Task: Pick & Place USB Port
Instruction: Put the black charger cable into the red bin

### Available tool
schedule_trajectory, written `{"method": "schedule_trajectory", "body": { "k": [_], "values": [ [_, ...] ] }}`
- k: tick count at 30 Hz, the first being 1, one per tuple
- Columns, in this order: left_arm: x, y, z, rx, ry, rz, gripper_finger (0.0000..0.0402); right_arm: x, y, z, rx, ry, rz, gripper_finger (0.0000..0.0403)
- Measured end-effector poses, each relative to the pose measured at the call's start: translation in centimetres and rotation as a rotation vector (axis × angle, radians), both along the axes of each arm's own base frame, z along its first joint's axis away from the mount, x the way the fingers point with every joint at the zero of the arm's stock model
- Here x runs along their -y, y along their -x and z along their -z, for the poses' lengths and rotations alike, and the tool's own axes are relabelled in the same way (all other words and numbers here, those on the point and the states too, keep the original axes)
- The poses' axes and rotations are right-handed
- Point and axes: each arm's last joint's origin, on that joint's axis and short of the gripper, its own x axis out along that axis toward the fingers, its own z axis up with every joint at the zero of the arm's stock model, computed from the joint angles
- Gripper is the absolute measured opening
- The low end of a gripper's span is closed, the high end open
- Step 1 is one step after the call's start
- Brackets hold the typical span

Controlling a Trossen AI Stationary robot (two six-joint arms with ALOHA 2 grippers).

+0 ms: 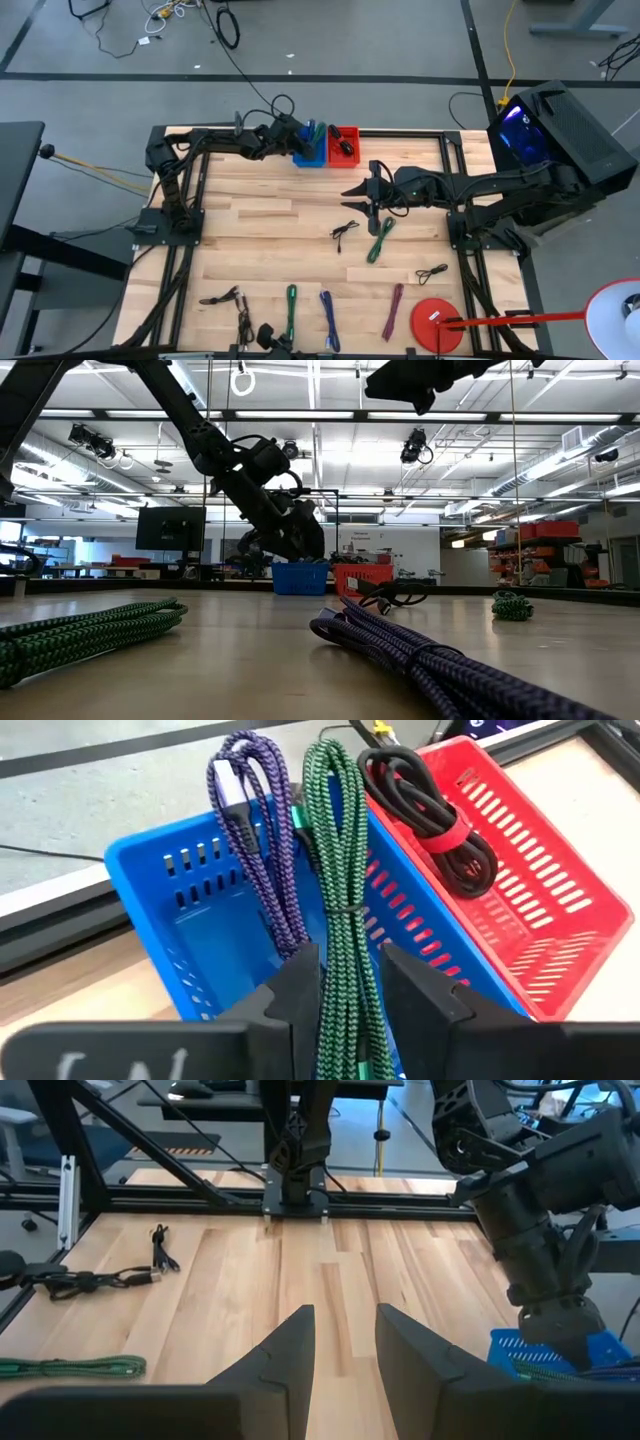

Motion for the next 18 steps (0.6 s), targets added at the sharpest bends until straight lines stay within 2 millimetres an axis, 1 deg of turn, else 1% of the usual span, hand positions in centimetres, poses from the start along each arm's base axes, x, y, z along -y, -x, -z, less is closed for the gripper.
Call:
{"method": "schedule_trajectory", "body": {
  "k": [3,5,7,10,13,15,16,18],
  "values": [
    [-0.1,-0.1,-0.2,0.024,-0.016,0.0,0.0123,0.0,0.1,0.2,-0.012,0.0,0.0,0.011],
    [-0.2,-0.4,-0.5,0.065,-0.027,0.03,0.0128,0.0,0.1,0.7,-0.021,-0.001,0.001,0.011],
    [-0.1,-0.6,-1.1,0.124,-0.034,0.118,0.0132,0.0,0.3,1.5,-0.032,-0.007,0.003,0.011],
    [0.5,-0.8,-2.7,0.214,-0.02,0.307,0.0135,0.0,0.6,2.9,-0.062,-0.04,0.016,0.011],
    [1.6,-0.4,-4.4,0.296,0.051,0.553,0.0133,0.0,0.9,4.4,-0.103,-0.078,0.033,0.011],
    [2.9,0.0,-5.4,0.329,0.142,0.725,0.013,0.0,1.1,5.0,-0.121,-0.1,0.041,0.011],
    [3.6,0.4,-5.8,0.325,0.189,0.792,0.0129,0.0,1.2,5.2,-0.126,-0.108,0.044,0.011],
    [5.6,1.3,-6.2,0.256,0.29,0.886,0.0127,0.0,1.3,5.5,-0.134,-0.117,0.048,0.011]
  ]
}}
